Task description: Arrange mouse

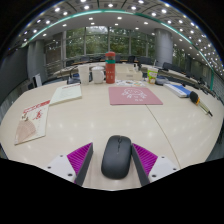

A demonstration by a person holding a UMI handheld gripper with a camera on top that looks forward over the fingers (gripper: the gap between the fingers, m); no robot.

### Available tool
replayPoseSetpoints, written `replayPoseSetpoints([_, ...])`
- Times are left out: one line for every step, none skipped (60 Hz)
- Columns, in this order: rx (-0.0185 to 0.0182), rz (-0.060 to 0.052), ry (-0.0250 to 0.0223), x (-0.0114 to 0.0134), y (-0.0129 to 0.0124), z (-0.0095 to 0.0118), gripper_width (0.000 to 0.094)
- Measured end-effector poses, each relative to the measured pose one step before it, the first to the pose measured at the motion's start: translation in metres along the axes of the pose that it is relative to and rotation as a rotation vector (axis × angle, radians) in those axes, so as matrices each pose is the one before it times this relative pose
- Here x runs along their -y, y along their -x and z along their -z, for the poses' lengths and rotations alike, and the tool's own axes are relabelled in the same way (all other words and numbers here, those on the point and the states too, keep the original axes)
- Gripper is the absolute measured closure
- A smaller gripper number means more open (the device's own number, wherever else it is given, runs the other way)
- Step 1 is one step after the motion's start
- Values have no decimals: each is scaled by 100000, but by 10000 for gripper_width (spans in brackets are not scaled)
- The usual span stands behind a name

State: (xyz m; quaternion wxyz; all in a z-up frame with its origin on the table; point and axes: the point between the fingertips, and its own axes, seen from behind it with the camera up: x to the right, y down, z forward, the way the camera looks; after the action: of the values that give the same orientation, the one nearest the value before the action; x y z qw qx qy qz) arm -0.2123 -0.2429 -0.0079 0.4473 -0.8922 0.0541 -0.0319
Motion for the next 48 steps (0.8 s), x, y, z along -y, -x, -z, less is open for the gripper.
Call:
replayPoseSetpoints([-399,392,131,0,50,-113,185])
replayPoseSetpoints([-507,393,95,17,-14,-97,208])
replayPoseSetpoints([-543,461,117,-4,-34,-128,240])
replayPoseSetpoints([-424,462,123,36,-221,-92,271])
replayPoseSetpoints([-492,502,-8,-70,8,-21,308])
replayPoseSetpoints([-119,185,-478,90,-11,-37,353])
replayPoseSetpoints([132,-32,-198,40,61,-60,406])
replayPoseSetpoints([269,-26,65,-29,92,-54,469])
replayPoseSetpoints([524,-298,-141,56,122,-29,469])
replayPoseSetpoints([-14,-56,33,-2,1,-29,471])
replayPoseSetpoints([-110,315,51,38,-21,-62,481])
replayPoseSetpoints([125,418,182,-47,61,51,489])
replayPoseSetpoints([182,556,262,-24,41,8,500])
replayPoseSetpoints([166,501,243,22,20,-7,509])
replayPoseSetpoints([266,261,261,60,-8,-135,521])
replayPoseSetpoints([-85,137,296,5,8,-7,532])
replayPoseSetpoints([-219,20,477,-1,-36,-4,540])
replayPoseSetpoints([-276,103,450,14,-52,-8,556])
replayPoseSetpoints([-170,242,370,37,-29,-6,566])
replayPoseSetpoints([-213,534,456,-4,-102,-32,573])
replayPoseSetpoints([-257,565,483,70,-18,9,583])
replayPoseSetpoints([-226,770,392,71,-46,31,592])
replayPoseSetpoints([-105,650,80,147,-5,26,593])
replayPoseSetpoints([115,682,128,172,26,59,594])
replayPoseSetpoints([321,648,216,198,64,98,596])
replayPoseSetpoints([610,605,-82,205,113,197,602])
replayPoseSetpoints([417,390,-235,441,42,268,601])
replayPoseSetpoints([367,205,-751,667,-8,303,600])
replayPoseSetpoints([330,55,-1380,892,-9,326,600])
replayPoseSetpoints([417,53,-1762,1038,-2,354,599])
replayPoseSetpoints([322,244,-1474,1153,-10,283,600])
replayPoseSetpoints([351,41,-1640,1042,-43,365,601])
replayPoseSetpoints([508,-74,-1763,1197,-48,309,600])
replayPoseSetpoints([762,-316,-1785,1243,-38,265,601])
replayPoseSetpoints([913,-523,-1845,1329,-49,218,600])
replayPoseSetpoints([964,-700,-1906,1375,-80,136,600])
replayPoseSetpoints([823,-648,-1643,1672,-101,-106,600])
replayPoseSetpoints([923,-606,-1806,1320,-105,-28,600])
replayPoseSetpoints([728,-435,-1604,1310,-234,-80,600])
replayPoseSetpoints([592,-258,-1650,1306,-269,-198,600])
replayPoseSetpoints([549,-246,-1732,1306,-293,-247,599])
replayPoseSetpoints([415,-357,-1714,1277,-380,-375,600])
replayPoseSetpoints([217,-433,-1559,1202,-446,-471,600])
replayPoseSetpoints([136,-398,-1308,1090,-504,-542,601])
replayPoseSetpoints([78,-427,-1239,1010,-485,-693,601])
replayPoseSetpoints([27,-523,-916,888,-578,-732,602])
replayPoseSetpoints([-119,-609,-718,709,-378,-849,602])
replayPoseSetpoints([19,-651,-549,702,-616,-885,602])
